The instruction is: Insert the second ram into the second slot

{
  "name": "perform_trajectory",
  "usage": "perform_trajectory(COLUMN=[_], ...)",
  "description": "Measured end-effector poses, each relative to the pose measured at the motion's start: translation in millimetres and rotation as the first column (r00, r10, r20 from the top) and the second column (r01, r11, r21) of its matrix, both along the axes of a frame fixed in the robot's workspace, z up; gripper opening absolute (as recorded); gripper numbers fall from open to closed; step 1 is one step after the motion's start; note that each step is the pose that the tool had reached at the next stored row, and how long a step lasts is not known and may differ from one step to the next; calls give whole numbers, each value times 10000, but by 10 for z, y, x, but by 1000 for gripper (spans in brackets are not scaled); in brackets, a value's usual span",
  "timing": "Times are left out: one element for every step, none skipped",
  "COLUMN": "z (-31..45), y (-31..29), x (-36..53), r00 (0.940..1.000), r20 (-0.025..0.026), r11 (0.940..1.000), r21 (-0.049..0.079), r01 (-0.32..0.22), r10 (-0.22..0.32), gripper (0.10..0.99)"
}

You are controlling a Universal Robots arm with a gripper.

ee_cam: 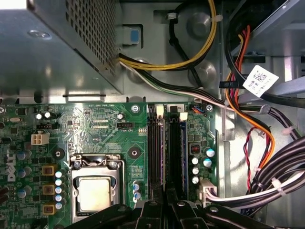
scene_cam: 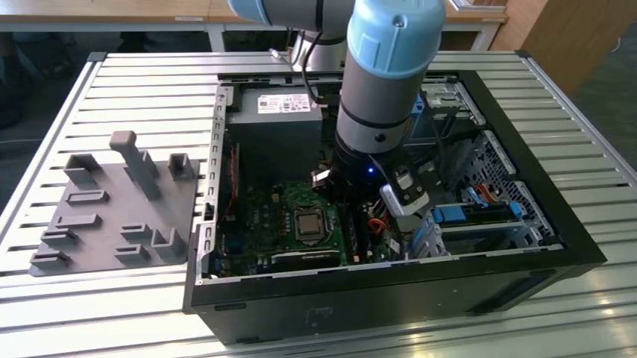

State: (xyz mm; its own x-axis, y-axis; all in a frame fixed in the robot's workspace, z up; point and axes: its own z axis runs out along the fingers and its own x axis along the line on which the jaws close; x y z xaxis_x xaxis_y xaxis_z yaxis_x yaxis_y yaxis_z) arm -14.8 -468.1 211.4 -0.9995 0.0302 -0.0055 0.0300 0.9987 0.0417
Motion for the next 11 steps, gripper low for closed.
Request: perform_trajectory(z=[-4, -6, -6, -6, -7, -8, -8, -8, -8, -8, -8], y=[0, 0, 0, 0, 0, 0, 0, 0, 0, 0, 0], x=[0, 0, 0, 0, 0, 0, 0, 0, 0, 0, 0], r00=[10000, 10000, 10000, 10000, 10000, 10000, 10000, 10000, 10000, 10000, 10000], r20=[0, -1, -2, -1, -1, -1, -1, -1, -1, -1, -1], r11=[10000, 10000, 10000, 10000, 10000, 10000, 10000, 10000, 10000, 10000, 10000], r21=[1, -1, -2, -1, 1, 1, 1, 1, 1, 1, 1], r01=[0, 0, 0, 0, 0, 0, 0, 0, 0, 0, 1], r10=[0, 0, 0, 0, 0, 0, 0, 0, 0, 0, -1], gripper=[141, 141, 141, 141, 141, 141, 141, 141, 141, 141, 141])
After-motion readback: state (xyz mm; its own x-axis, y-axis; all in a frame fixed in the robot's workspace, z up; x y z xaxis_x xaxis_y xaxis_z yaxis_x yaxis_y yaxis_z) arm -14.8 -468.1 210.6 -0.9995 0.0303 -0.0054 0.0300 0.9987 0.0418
